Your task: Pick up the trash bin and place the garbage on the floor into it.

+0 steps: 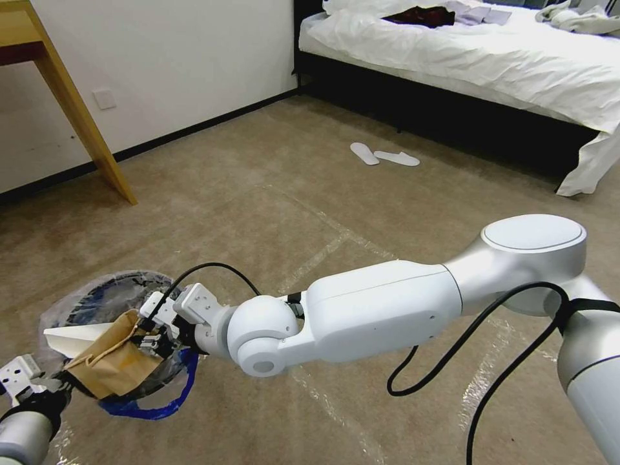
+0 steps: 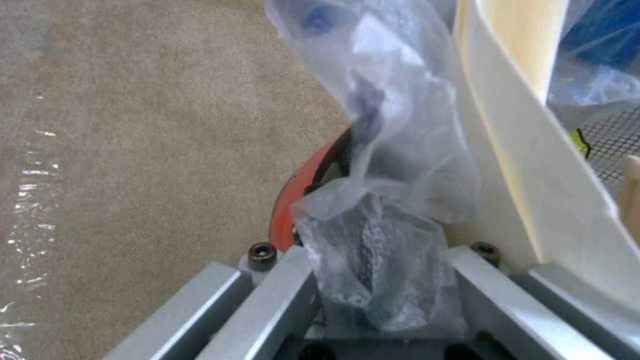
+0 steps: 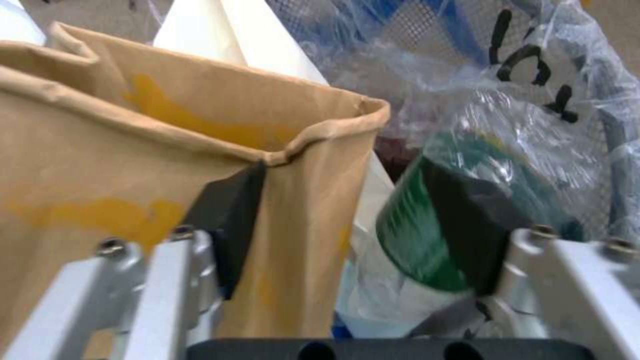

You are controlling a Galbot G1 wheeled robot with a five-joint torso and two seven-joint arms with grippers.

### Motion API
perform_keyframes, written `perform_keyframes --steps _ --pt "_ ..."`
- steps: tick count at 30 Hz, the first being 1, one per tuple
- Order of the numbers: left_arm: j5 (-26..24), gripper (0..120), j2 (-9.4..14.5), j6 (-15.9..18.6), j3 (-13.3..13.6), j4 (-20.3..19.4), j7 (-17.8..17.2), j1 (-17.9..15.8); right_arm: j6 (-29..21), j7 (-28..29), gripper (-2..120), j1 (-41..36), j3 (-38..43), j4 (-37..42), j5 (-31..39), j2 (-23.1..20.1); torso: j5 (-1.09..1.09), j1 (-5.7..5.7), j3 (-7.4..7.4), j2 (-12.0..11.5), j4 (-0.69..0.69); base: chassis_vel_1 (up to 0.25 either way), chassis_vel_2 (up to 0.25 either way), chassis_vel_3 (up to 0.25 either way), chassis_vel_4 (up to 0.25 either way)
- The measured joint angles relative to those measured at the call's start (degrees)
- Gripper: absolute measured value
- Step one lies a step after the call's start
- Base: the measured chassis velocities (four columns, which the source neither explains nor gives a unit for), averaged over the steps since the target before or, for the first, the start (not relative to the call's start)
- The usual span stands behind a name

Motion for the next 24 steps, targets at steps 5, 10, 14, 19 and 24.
perform_keyframes --steps 5,10,14,19,24 --pt "-0.05 0 -0.21 0.0 0.11 -0.29 -0.02 0.24 -0.02 0.3 82 -0.19 0.13 0.01 -0.48 -0.48 0.0 0.0 0.0 0.0 0.0 0.0 0.0 0.0 0.0" --pt "-1.43 0 0.0 1.15 0.16 -0.89 -0.96 0.71 -0.1 0.82 99 -0.42 0.8 0.24 -0.83 -1.54 0.01 0.0 0.0 0.0 0.0 0.0 0.0 0.0 0.0" --pt "-2.55 0 0.58 1.93 0.0 -0.97 -1.69 1.02 -0.1 1.01 100 -0.73 1.13 0.27 -1.03 -1.83 0.0 0.0 0.0 0.0 0.0 0.0 0.0 0.0 0.0" --pt "-7.57 0 1.92 3.2 -0.94 -1.38 -4.73 1.26 -0.02 1.05 100 -0.86 1.71 0.27 -1.38 -2.11 0.0 0.0 0.0 0.0 0.0 0.0 0.0 0.0 0.0" --pt "-10.26 0 2.28 3.2 -1.25 -1.75 -6.2 1.26 0.29 0.96 100 -0.76 2.08 0.02 -1.54 -2.13 0.01 0.0 0.0 0.0 0.0 0.0 0.0 0.0 0.0"
